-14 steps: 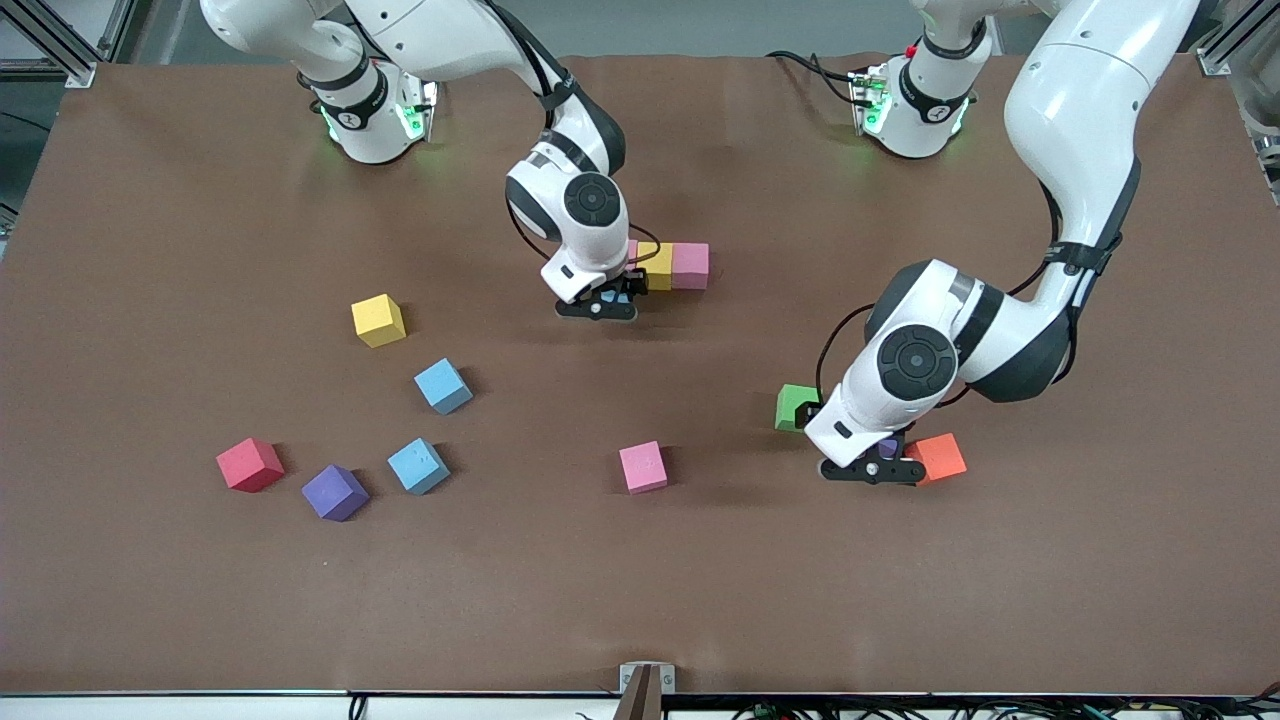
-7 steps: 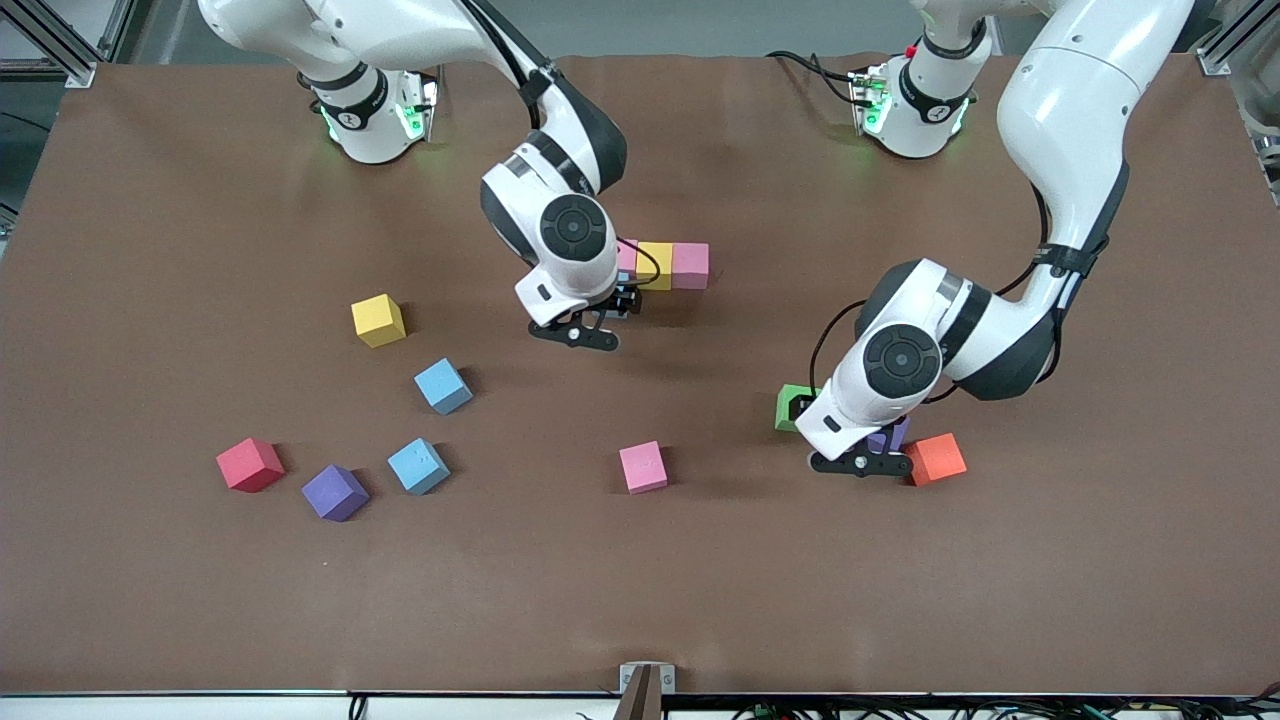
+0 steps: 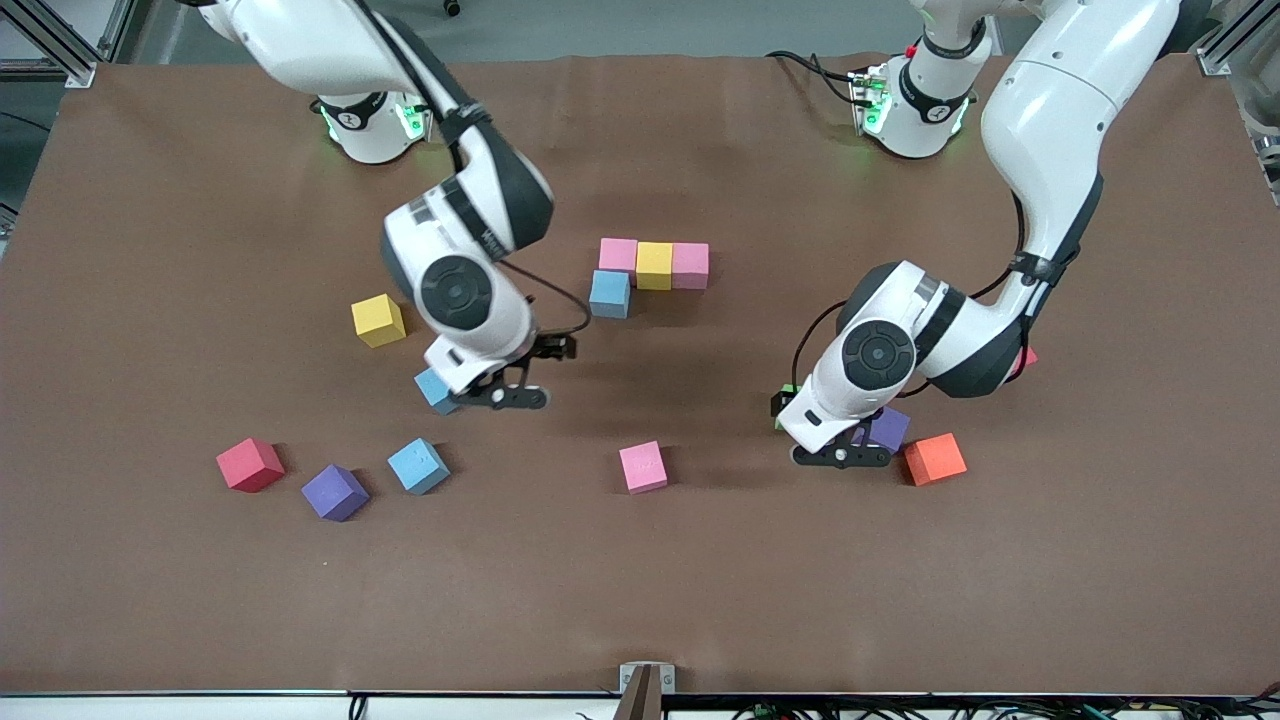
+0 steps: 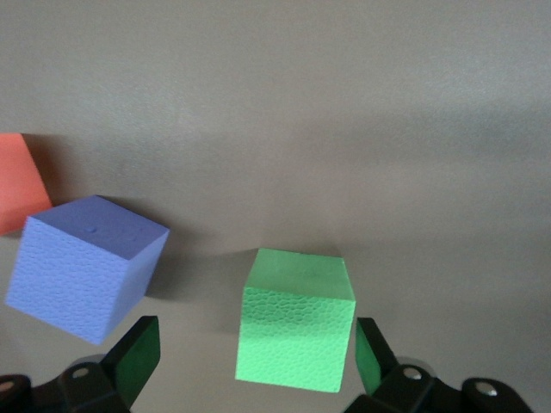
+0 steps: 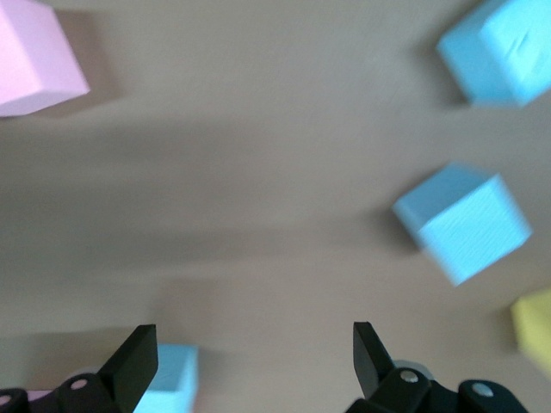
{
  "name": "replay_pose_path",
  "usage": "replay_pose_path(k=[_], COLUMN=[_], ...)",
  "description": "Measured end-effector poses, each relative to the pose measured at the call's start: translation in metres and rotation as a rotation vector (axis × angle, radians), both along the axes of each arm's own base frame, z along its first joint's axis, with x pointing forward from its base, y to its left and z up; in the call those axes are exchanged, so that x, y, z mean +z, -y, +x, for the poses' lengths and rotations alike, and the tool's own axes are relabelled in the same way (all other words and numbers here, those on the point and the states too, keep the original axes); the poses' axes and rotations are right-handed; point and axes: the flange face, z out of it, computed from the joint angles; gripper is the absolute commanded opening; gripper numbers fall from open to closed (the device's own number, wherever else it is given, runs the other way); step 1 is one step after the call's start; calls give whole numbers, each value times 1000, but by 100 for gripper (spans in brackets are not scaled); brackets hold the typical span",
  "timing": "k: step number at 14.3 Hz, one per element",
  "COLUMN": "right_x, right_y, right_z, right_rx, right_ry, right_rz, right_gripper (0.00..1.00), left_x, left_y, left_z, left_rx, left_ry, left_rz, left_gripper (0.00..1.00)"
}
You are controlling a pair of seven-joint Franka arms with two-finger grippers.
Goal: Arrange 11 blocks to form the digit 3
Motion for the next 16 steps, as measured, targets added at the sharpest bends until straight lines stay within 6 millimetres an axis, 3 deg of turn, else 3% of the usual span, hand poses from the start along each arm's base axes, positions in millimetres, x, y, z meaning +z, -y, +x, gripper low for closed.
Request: replay_pose_path(k=[4,7,12,16], right_x=[-3,-27,-75,-90], right_y=[71,108,131,153], right_z=[48,71,89,96], right_rx=[275,463,630,668], right_ry=[98,149,202,200], right_rz=[67,86,6,4], right_gripper=[100,100,100,100], left_x=[-26,-35,-39,-42], left_y=[4,1,4,4], left_z=[-15,-20,-24,-23], left_rx=[19,18,12,14], left_ry=[13,0,2,9], left_rz=[-34,-31,-38,-49], left_gripper=[100,96,85,67])
